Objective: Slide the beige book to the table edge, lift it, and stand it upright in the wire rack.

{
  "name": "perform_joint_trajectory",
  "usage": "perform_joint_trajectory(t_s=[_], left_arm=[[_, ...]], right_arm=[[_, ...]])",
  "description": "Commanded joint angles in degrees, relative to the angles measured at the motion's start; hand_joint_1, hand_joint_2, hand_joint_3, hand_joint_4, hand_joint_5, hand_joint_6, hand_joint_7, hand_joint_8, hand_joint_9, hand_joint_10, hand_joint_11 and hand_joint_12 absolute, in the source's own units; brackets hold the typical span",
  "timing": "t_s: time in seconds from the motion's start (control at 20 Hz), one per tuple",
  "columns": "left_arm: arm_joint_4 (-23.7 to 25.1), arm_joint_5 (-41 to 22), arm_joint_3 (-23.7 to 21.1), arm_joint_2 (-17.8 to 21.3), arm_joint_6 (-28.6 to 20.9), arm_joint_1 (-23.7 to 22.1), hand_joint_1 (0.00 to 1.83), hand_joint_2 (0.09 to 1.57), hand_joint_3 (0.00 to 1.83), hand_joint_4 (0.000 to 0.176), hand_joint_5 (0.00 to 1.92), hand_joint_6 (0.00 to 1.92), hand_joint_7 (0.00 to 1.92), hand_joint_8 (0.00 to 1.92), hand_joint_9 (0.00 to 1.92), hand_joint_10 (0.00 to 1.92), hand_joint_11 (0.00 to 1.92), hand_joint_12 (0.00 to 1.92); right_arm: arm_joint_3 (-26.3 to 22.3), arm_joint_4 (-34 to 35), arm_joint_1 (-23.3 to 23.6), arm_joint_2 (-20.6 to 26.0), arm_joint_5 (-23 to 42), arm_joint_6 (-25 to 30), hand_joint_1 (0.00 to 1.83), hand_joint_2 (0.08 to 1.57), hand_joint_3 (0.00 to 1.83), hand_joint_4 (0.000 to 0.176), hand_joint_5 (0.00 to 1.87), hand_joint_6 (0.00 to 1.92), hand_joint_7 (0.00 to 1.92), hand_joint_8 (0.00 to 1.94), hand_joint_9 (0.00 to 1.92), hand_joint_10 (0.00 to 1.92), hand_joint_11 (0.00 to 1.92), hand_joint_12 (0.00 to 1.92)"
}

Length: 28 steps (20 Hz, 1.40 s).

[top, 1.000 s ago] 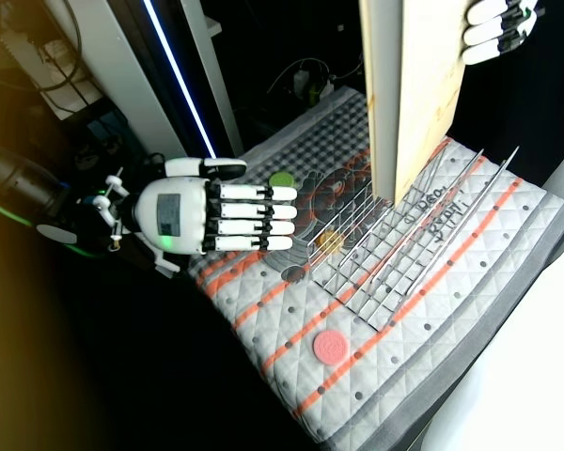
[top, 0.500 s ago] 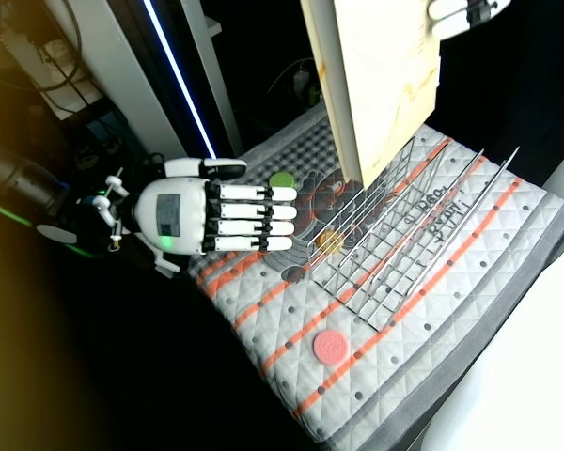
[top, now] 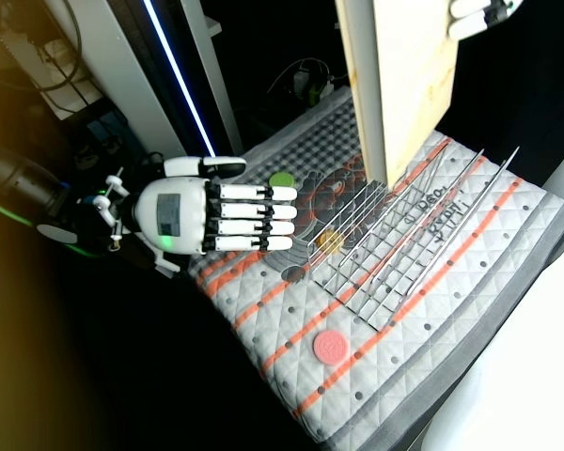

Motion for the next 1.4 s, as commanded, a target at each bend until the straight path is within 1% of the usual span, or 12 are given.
perform_joint_trajectory(t_s=[0.0,0.25,0.3,0.35,0.45,0.5,0.55,0.9,1.1,1.25,1.3,1.35], left_arm=[[0.9,-5.7,0.6,0.0,-1.4,-0.3,1.39,1.09,0.0,0.0,0.91,0.94,1.02,0.87,1.07,1.11,1.05,1.14],[0.2,-4.2,1.5,-0.5,-1.5,-0.2,1.4,1.05,0.0,0.0,0.97,0.82,1.13,0.67,1.14,1.0,1.13,1.05],[0.2,-3.7,1.7,-0.6,-1.5,-0.3,1.31,1.04,0.0,0.0,1.03,0.8,1.23,0.65,1.26,0.73,1.14,1.09],[0.3,-3.0,2.1,-0.6,-1.5,-0.5,1.38,1.05,0.01,0.0,0.98,0.8,1.17,0.63,1.15,0.97,1.12,1.11],[0.5,-2.1,2.7,-0.9,-1.5,-1.0,1.3,1.03,0.0,0.0,1.06,0.74,1.28,0.62,1.32,0.63,1.12,1.16],[0.6,-2.0,3.0,-1.1,-1.6,-1.2,1.38,1.05,0.0,0.0,0.99,0.76,1.19,0.61,1.16,0.97,1.11,1.13],[0.6,-2.0,3.2,-1.3,-1.6,-1.2,1.4,1.06,0.0,0.0,0.97,0.79,1.17,0.61,1.12,1.04,1.1,1.13],[-2.1,-3.1,5.7,-5.1,-4.8,1.0,1.39,1.07,0.0,0.0,0.94,0.84,1.12,0.72,1.08,1.1,1.07,1.18],[-7.0,-5.6,5.7,-6.5,-6.2,4.2,1.39,1.08,0.0,0.0,0.93,0.85,1.08,0.73,1.09,1.07,1.08,0.99],[-9.2,-6.2,5.9,-7.6,-7.4,6.2,1.38,1.09,0.0,0.0,0.92,0.88,1.06,0.81,1.05,1.12,0.91,1.12],[-9.4,-5.7,6.0,-7.6,-7.4,6.2,1.25,1.11,0.0,0.0,0.67,0.12,0.72,0.43,0.81,0.66,0.53,1.2],[-9.4,-5.2,6.1,-7.5,-7.4,5.9,1.25,1.11,0.0,0.0,0.67,0.12,0.72,0.43,0.81,0.66,0.53,1.2]], right_arm=[[0.0,0.3,0.2,-0.5,6.0,0.2,0.04,1.44,0.0,0.0,0.36,0.0,0.4,0.0,0.35,0.0,0.32,0.0],[0.0,0.4,0.2,-0.5,6.0,0.2,0.04,1.44,0.0,0.0,0.35,0.0,0.39,0.0,0.35,0.0,0.34,0.01],[0.0,0.4,0.2,-0.5,6.0,0.2,0.04,1.43,0.0,0.0,0.35,0.0,0.39,0.0,0.34,0.0,0.31,0.0],[-0.1,0.4,0.2,-0.5,6.0,0.2,0.04,1.43,0.0,0.0,0.34,0.0,0.38,0.0,0.33,0.0,0.31,0.0],[-0.1,0.4,0.2,-0.5,6.0,0.2,0.08,1.42,0.0,0.0,0.34,0.0,0.37,0.0,0.32,0.0,0.31,0.0],[-0.1,0.4,0.2,-0.5,6.1,0.2,0.08,1.42,0.0,0.0,0.34,0.0,0.37,0.0,0.33,0.0,0.33,0.01],[-0.1,0.4,0.2,-0.5,6.1,0.2,0.08,1.42,0.0,0.0,0.34,0.0,0.37,0.0,0.33,0.0,0.33,0.01],[0.0,0.7,0.2,-1.0,6.5,0.2,0.09,1.43,0.0,0.0,0.35,0.0,0.38,0.0,0.33,0.0,0.32,0.0],[0.3,0.8,0.2,-1.3,6.7,0.2,0.1,1.43,0.0,0.0,0.36,0.0,0.4,0.0,0.34,0.0,0.32,0.0],[0.4,0.9,0.2,-1.5,6.7,0.2,0.13,1.44,0.0,0.0,0.36,0.0,0.4,0.0,0.34,0.0,0.3,0.0],[0.5,0.9,0.2,-1.5,6.7,0.2,0.11,1.43,0.0,0.0,0.36,0.0,0.4,0.0,0.35,0.0,0.32,0.01],[0.6,0.9,0.2,-1.5,6.7,0.2,0.11,1.43,0.0,0.0,0.36,0.0,0.4,0.0,0.35,0.0,0.32,0.01]])
